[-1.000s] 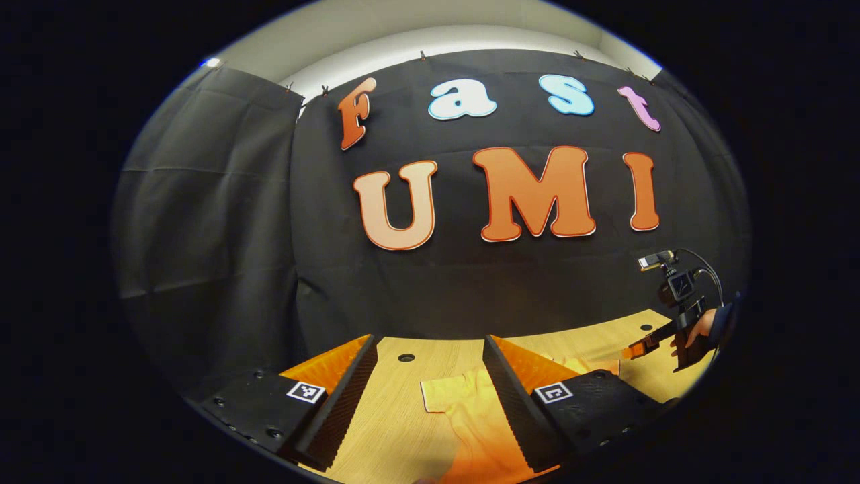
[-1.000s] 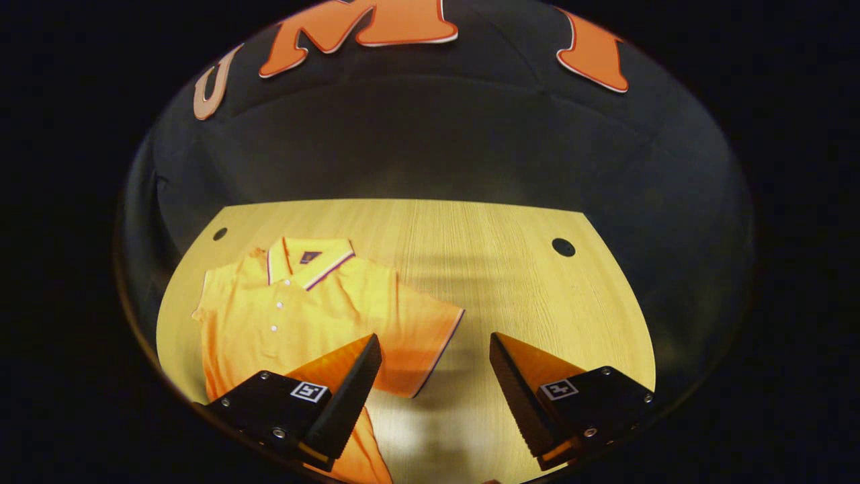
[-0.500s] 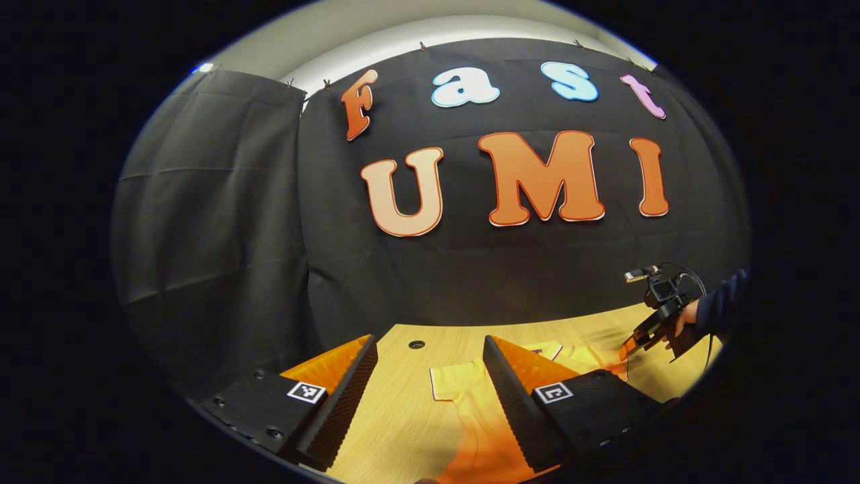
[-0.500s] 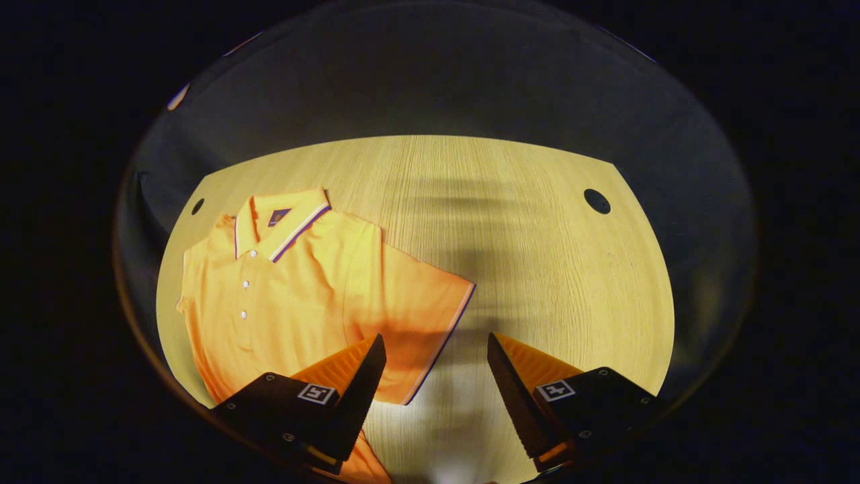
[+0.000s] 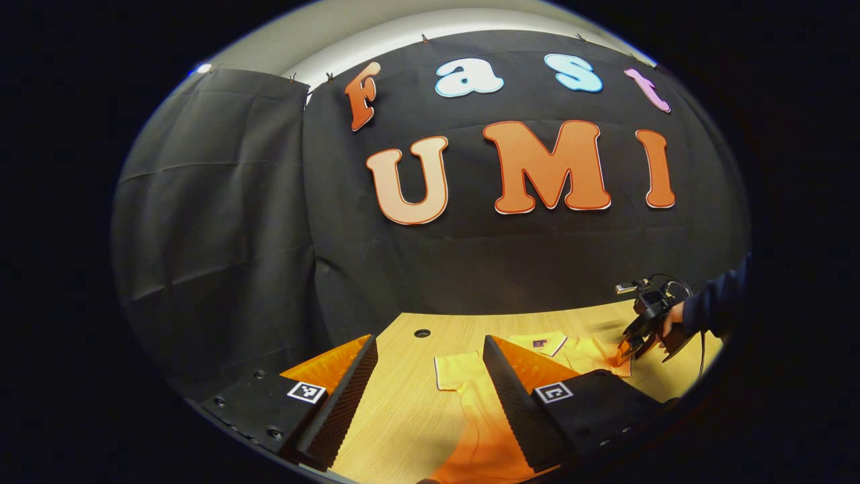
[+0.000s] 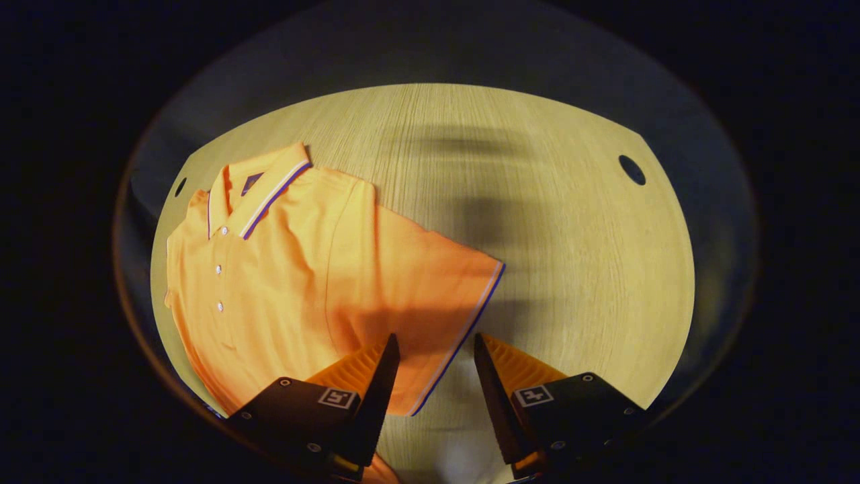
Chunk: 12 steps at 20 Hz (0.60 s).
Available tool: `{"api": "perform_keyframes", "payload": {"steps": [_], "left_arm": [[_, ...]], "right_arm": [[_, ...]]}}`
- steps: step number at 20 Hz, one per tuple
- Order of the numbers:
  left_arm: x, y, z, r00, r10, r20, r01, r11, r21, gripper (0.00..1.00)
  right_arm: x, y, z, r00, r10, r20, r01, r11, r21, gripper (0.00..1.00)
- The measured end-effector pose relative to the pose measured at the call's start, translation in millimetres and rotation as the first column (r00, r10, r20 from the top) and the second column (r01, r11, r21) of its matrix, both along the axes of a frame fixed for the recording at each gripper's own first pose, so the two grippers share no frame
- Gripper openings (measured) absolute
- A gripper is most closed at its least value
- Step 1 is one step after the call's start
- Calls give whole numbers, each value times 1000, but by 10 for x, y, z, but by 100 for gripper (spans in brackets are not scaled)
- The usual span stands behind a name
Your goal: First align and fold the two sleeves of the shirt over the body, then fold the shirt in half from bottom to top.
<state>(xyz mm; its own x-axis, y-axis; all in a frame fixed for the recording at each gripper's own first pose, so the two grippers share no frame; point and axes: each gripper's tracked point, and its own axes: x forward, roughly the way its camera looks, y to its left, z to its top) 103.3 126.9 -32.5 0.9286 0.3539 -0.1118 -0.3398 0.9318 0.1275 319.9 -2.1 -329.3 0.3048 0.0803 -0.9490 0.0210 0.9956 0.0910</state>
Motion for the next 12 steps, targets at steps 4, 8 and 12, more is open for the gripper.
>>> {"api": "perform_keyframes", "payload": {"steps": [4, 8, 12], "left_arm": [[-4, 14, -35, 1000, 15, -16, -15, 1000, -6, 97], [-7, 24, -7, 999, 39, -6, -39, 999, -8, 98], [-1, 55, -30, 997, 70, -20, -71, 997, -35, 99]], "right_arm": [[35, -37, -42, 1000, -9, -10, 9, 1000, 1, 56], [75, -153, 3, 995, -97, -5, 97, 991, 93, 17], [117, -119, 29, 991, -133, 15, 129, 977, 170, 6]]}}
